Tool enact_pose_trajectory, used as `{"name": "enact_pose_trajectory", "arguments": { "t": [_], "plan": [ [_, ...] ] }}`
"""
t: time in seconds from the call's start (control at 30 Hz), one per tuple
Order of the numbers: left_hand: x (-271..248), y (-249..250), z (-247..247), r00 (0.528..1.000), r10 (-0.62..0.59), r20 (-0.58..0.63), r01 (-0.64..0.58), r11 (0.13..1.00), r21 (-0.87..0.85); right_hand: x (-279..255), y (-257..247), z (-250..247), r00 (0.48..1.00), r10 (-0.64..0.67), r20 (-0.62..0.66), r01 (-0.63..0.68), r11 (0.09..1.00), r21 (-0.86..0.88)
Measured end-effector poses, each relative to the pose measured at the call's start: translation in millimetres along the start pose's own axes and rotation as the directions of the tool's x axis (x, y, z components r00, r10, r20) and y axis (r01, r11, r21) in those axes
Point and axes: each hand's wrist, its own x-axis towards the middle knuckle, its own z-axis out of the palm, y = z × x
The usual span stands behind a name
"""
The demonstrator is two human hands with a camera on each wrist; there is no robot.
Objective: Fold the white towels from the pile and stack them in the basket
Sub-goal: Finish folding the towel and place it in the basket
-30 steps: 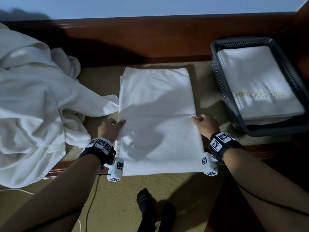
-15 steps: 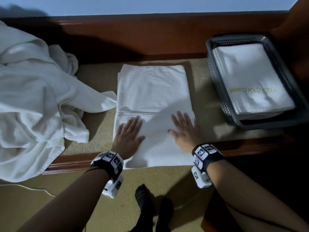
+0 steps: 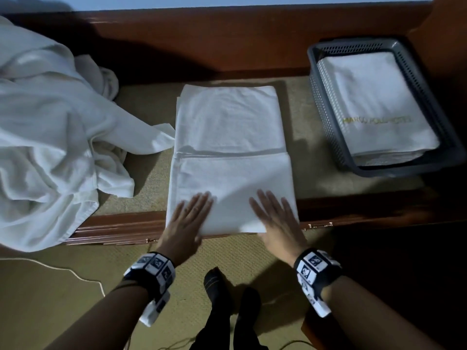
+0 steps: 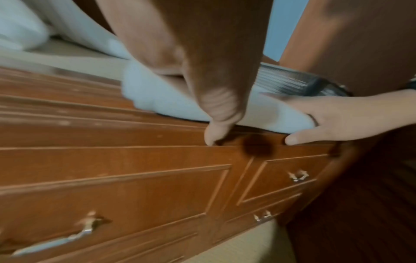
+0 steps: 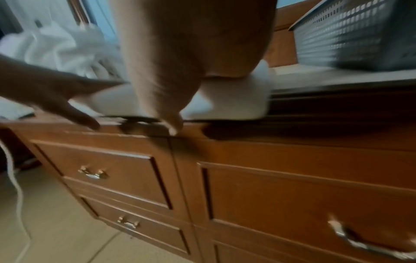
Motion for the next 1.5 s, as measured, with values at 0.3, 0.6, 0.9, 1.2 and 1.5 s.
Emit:
{"name": "enact_pose_trajectory", "arguments": {
  "t": [0.3, 0.6, 0.9, 1.2, 1.5],
  "plan": [
    [-15, -37, -14, 0.997, -0.04, -0.066, 0.039, 0.999, -0.026, -23, 40, -9, 0.996, 0.003, -0.084, -0.006, 0.999, -0.038],
    [-62, 24, -48, 0.983, -0.162, 0.087, 0.176, 0.967, -0.186, -83, 37, -47, 0.999, -0.018, 0.044, 0.012, 0.992, 0.129],
    [-37, 22, -155, 0.972, -0.215, 0.093, 0.234, 0.864, -0.445, -57, 66, -166, 0.99, 0.035, 0.137, -0.088, 0.913, 0.399],
    [80, -57, -193, 0.815, -0.578, -0.035, 0.264, 0.424, -0.866, 85, 99, -217, 0.94, 0.341, 0.029, -0.227, 0.557, 0.799],
    [220, -161, -129, 0.685, -0.723, 0.091, 0.469, 0.342, -0.814, 238, 138, -171, 0.818, 0.564, 0.117, -0.49, 0.575, 0.655]
  ]
}}
